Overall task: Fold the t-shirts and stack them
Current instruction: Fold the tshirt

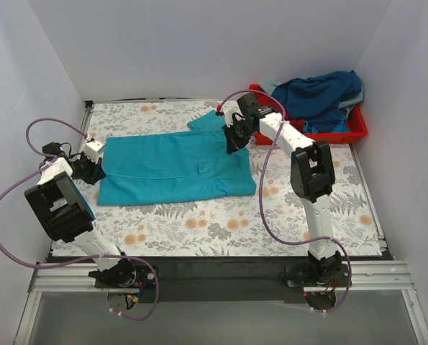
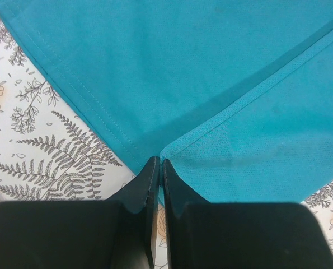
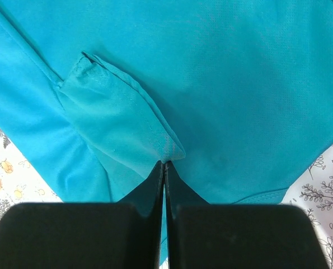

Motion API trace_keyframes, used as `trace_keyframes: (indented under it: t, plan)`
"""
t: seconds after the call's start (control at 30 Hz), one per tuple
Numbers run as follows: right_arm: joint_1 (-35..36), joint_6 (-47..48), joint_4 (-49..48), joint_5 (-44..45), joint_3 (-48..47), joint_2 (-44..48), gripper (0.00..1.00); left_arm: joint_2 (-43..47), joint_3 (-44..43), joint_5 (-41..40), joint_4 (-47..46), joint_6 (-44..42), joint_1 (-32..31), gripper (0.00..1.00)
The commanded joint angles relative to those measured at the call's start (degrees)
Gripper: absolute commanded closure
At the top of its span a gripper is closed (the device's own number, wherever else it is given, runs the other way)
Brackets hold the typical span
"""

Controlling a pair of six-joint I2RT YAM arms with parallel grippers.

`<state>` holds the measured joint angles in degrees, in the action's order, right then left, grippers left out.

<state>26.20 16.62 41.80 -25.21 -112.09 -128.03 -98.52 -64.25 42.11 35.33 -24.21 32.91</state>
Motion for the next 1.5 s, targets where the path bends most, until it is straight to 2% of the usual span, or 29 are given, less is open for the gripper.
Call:
trace_keyframes:
  t: [0.0, 0.6, 0.67, 0.7, 0.77, 0.8, 0.9, 1.03, 1.07, 1.23, 1.47]
  plan:
    - [-0.36, -0.1, -1.81, 0.6, -1.99, -0.29, 0.99, -0.97, 0.61, -0.88, -2.55, 0.83, 0.4, 1.0]
    - [-0.35, -2.73, -6.56, 1.48, -1.37, -1.7, 0.99, -1.85, 2.81, -4.22, -4.31, 2.76, 0.4, 0.99]
    - [-0.36, -3.09, -6.21, 2.44, -1.55, -1.96, 0.99, -1.85, 1.59, -4.93, -4.13, 5.48, 0.4, 0.85]
    - [-0.36, -2.83, -5.68, 2.97, -1.2, -1.88, 0.85, -1.76, 0.97, -5.54, -3.78, 6.27, 0.32, 0.82]
    - [-0.79, -2.21, -5.15, 3.06, -0.24, -0.13, 0.71, -1.41, -0.34, -6.77, -0.81, 9.34, 0.67, 0.77]
    - [-1.06, -1.86, -4.19, 2.98, 0.2, 0.75, 0.56, -1.15, -2.27, -7.04, 1.12, 9.88, 0.93, 0.66]
    - [-3.07, -0.81, -0.95, 1.05, 3.62, 5.06, 0.47, 0.16, -4.21, -7.04, 7.63, 12.42, 2.42, 0.53]
    - [-4.31, 0.6, 3.37, -1.5, 11.7, 11.47, 0.45, 5.34, -1.34, -7.82, 11.25, 14.8, 3.92, 0.4]
    - [-4.31, 0.52, 3.55, -1.77, 16.07, 13.83, 0.45, 5.96, -0.45, -9.05, 11.42, 15.32, 4.01, 0.4]
    - [-4.22, -0.1, 3.81, -3.17, 24.19, 16.23, 0.49, 5.98, 5.08, -12.91, 9.33, 18.14, 4.18, 0.38]
    - [-4.22, -0.1, 3.55, -2.82, 26.4, 12.54, 0.51, 1.84, 5.8, -14.6, 7.65, 20.69, 4.19, 0.37]
